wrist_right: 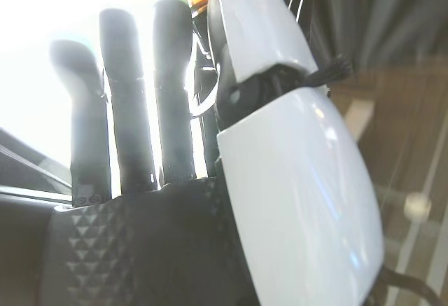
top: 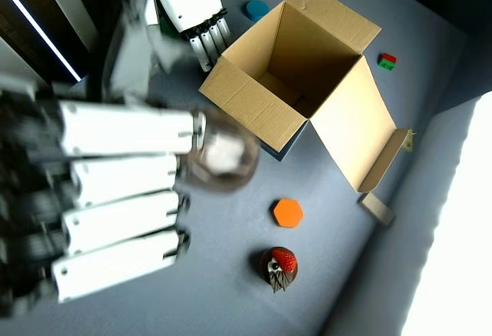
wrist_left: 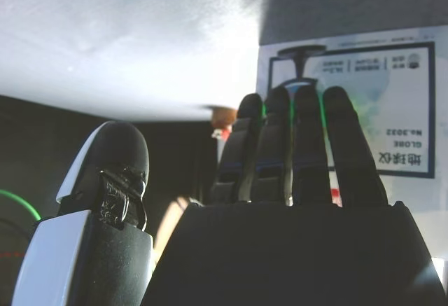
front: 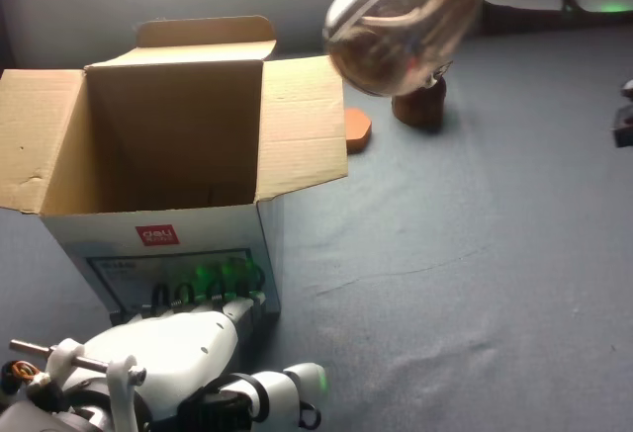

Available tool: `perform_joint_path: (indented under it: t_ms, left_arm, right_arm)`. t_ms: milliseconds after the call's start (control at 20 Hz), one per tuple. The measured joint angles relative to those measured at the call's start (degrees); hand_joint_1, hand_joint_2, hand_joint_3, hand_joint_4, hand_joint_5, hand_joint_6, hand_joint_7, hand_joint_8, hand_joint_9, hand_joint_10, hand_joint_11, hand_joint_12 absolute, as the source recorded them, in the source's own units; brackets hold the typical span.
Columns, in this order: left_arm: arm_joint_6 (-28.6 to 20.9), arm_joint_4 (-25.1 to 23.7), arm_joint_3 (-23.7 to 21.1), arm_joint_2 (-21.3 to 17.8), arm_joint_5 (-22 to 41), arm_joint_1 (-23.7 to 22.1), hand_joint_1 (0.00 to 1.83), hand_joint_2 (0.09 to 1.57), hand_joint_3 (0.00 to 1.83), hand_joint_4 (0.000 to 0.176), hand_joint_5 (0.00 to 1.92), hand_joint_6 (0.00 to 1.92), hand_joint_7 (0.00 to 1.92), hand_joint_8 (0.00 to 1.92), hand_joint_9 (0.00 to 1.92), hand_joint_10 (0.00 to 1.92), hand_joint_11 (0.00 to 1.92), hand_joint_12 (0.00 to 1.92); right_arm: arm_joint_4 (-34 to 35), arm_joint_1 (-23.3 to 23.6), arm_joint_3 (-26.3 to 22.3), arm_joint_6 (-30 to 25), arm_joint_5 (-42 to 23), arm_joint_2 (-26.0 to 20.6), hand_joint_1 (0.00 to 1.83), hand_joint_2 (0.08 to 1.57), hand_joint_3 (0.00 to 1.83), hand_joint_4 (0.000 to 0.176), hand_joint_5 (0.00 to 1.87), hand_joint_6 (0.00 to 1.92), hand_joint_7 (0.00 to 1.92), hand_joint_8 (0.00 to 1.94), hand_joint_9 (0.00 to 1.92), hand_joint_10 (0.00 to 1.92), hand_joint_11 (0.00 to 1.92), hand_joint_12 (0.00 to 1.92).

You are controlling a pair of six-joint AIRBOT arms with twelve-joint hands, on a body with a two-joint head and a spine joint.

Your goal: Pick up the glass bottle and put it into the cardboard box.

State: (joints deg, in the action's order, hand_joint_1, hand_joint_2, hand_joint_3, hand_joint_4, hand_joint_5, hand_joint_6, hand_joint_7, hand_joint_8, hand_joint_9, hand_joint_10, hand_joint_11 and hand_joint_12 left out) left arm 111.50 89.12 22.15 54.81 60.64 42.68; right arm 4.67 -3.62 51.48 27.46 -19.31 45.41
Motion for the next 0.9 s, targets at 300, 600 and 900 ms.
perform_joint_path:
  t_ms: [300,600,900]
  left_arm:
    - [-0.6,-0.1,0.2,0.0,-0.7,0.0,0.00,1.28,0.00,0.000,0.05,0.00,0.06,0.00,0.04,0.00,0.01,0.03]
    - [-0.7,-0.1,0.6,-0.1,-0.8,0.0,0.00,1.28,0.00,0.000,0.05,0.00,0.06,0.00,0.04,0.00,0.01,0.03]
    - [-0.9,-0.1,0.0,-0.1,-1.2,0.0,0.00,1.28,0.00,0.000,0.05,0.00,0.06,0.00,0.04,0.00,0.00,0.04]
  right_arm:
    - [-3.7,0.2,3.1,-5.3,-3.8,6.9,1.21,1.16,0.00,0.000,0.82,1.14,0.97,1.18,0.80,1.42,0.62,1.79]
    - [-3.8,2.6,10.9,-2.1,-1.6,18.8,1.22,1.16,0.00,0.000,0.82,1.15,0.99,1.14,0.82,1.40,0.63,1.79]
    - [-3.6,1.9,17.4,2.5,2.5,29.6,1.21,1.16,0.00,0.000,0.83,1.15,0.97,1.16,0.81,1.39,0.63,1.79]
